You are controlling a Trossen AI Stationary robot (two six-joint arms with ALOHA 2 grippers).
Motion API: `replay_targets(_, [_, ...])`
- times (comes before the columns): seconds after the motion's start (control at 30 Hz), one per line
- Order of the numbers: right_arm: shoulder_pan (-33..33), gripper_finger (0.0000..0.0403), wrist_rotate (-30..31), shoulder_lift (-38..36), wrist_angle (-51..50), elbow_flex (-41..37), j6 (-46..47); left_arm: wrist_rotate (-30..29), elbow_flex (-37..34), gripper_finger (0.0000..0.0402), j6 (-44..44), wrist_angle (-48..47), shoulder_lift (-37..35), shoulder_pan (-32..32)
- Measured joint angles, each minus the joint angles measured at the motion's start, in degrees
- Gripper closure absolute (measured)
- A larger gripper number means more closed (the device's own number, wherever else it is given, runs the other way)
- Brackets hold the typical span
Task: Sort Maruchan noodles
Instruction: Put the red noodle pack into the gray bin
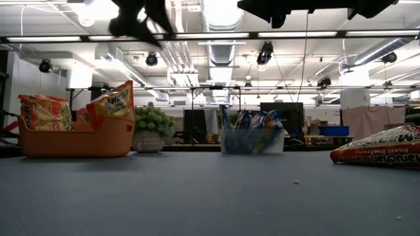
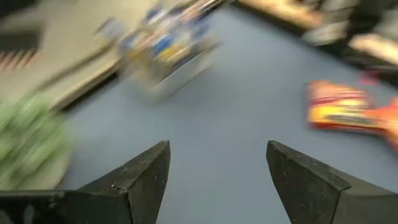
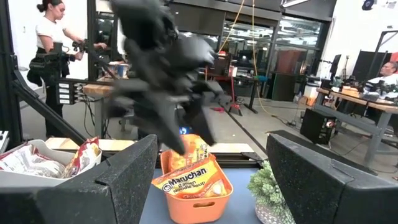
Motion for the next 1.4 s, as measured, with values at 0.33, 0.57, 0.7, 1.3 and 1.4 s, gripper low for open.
replay_targets(0.33, [-0.1, 0.0111, -0.12, 0.0, -4.34, 0.0, 13.13, -0.46, -0.34, 0.0152, 17.54, 5.94, -0.07, -5.32])
replay_targets(0.57, [0.07, 0.0129, -10.57, 0.03, -24.36, 2.32, 39.5, -0.37, -2.72, 0.0152, 22.49, 6.04, 0.07, -6.42])
replay_targets(0.7, [2.75, 0.0147, -12.22, 0.49, -35.25, 7.02, 48.52, -0.36, -4.27, 0.0152, 22.58, 5.97, 0.07, -7.44])
replay_targets(1.3, [8.24, 0.0181, -12.24, 14.46, -112.37, 28.97, 75.01, -0.23, -5.29, 0.0152, 21.85, 4.05, -0.17, -20.1])
replay_targets(1.4, [9.64, 0.0205, -12.68, 16.65, -118.47, 27.45, 77.03, -0.23, -5.33, 0.0152, 21.85, 4.05, -0.17, -22.0])
